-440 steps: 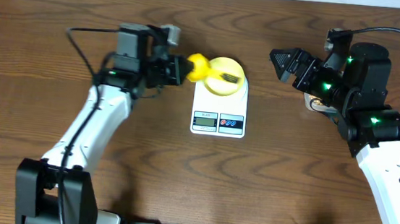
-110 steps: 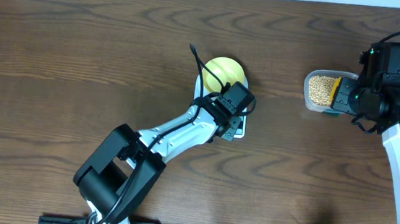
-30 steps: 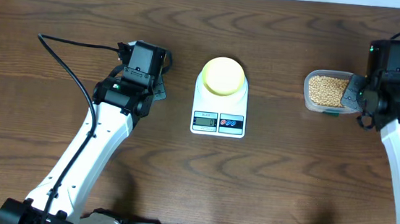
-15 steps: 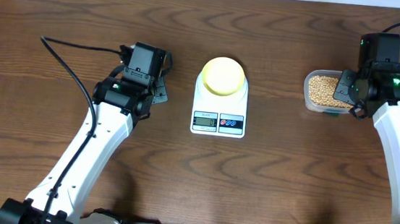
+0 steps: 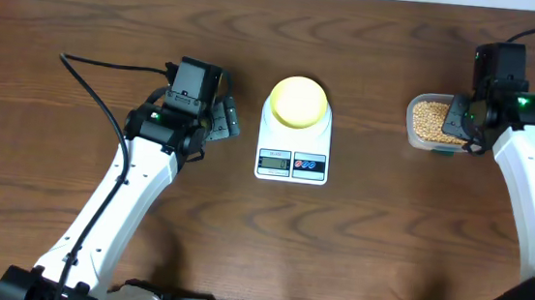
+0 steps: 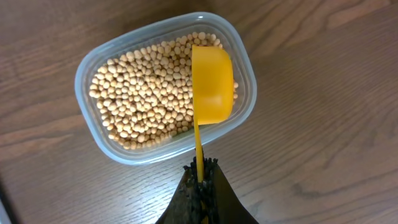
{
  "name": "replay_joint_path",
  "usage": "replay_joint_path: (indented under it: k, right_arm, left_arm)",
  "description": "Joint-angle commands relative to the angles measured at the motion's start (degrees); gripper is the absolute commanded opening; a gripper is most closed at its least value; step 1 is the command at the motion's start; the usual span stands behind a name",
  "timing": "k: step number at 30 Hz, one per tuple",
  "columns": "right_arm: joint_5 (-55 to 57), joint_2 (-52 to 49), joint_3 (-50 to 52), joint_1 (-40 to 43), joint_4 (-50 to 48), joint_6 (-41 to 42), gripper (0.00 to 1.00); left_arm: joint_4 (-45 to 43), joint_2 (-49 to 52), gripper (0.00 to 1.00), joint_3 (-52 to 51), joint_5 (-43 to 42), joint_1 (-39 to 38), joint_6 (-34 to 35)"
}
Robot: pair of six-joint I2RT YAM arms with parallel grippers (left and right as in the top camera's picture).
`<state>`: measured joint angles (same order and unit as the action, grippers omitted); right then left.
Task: Scoop item into bowl and weigh 50g on scale
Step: 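Lift the left gripper away from the scale, then position the left gripper in front of the scale display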
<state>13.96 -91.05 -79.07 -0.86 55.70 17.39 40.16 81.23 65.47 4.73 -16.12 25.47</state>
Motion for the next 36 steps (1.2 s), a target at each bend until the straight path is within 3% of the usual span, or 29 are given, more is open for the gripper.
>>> replay_joint_path:
  k: [1,5,15,27,36]
  right_arm:
    - [1.1,-1.4,-1.0,0.4,0.0,-0.3,0.01]
    - [1.1,-2.4,-1.0,0.4,-0.4,-0.3,0.01]
    - [1.1,-4.8,-1.0,0.4,-1.2,-0.3,0.01]
    - [0.9,-5.0,-1.0,0.4,-2.4,-0.3,0.01]
    - [0.9,-5.0,-1.0,0.4,-2.6,-0.7,0.01]
  left_arm:
    - [-0.1,-0.1,0.9,0.1,-2.9,0.2,-0.3]
    - [-0.2,-0.3,0.9,0.1,-3.8,0.2,-0.4]
    - [0.5,-0.9,0.9,0.1,-15.0,-1.2,-10.6]
    - [9.4,-0.9,0.89,0.1,-16.8,-10.8,-10.9]
    - [11.1,-0.9,0.89,0.1,-17.4,-17.9,-10.9]
